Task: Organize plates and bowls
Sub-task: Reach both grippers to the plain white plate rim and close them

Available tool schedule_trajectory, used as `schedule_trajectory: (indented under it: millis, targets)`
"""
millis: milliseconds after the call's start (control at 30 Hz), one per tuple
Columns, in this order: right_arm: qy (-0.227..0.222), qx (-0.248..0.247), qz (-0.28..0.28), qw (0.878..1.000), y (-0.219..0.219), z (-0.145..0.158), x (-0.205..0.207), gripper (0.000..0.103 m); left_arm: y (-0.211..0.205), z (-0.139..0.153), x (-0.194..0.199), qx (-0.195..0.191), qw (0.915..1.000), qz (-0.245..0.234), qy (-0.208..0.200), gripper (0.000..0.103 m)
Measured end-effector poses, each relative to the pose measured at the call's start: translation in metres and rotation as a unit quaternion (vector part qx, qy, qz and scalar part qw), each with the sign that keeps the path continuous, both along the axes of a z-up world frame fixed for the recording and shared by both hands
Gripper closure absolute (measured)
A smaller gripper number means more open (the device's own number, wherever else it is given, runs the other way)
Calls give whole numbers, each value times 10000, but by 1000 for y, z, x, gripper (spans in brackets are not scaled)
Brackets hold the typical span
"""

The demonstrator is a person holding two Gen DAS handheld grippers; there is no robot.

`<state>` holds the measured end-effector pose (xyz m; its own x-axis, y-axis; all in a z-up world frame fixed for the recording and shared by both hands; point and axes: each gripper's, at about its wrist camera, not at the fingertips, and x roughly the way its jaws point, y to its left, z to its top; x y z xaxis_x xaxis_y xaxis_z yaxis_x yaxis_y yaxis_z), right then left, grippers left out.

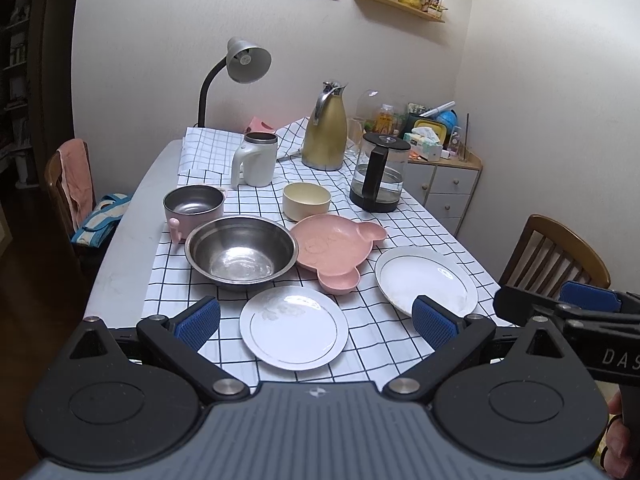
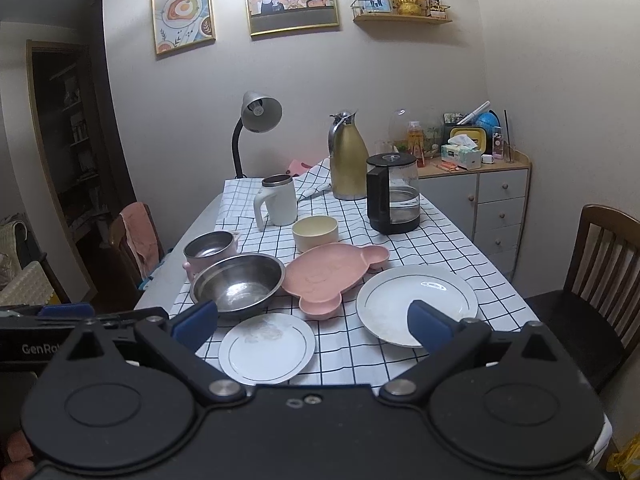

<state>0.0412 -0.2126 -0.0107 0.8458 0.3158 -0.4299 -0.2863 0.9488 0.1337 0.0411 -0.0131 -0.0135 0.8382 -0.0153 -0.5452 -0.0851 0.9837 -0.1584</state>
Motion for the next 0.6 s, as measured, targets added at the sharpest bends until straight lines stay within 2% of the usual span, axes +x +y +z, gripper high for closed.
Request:
schedule_trajectory:
  millis: [167,400,600]
  targets:
    - [73,-63,-41,9999,-21,-3,26,1,-15,-4,31,7,9999,102,129,0]
    - [284,-250,-45,9993,-60,-17,86,1,-43,-19,83,-36,9986,345,388,0]
    - [492,-569,77,9971,-91,-38,141,1,-75,-40,134,-178,9960,373,786,0]
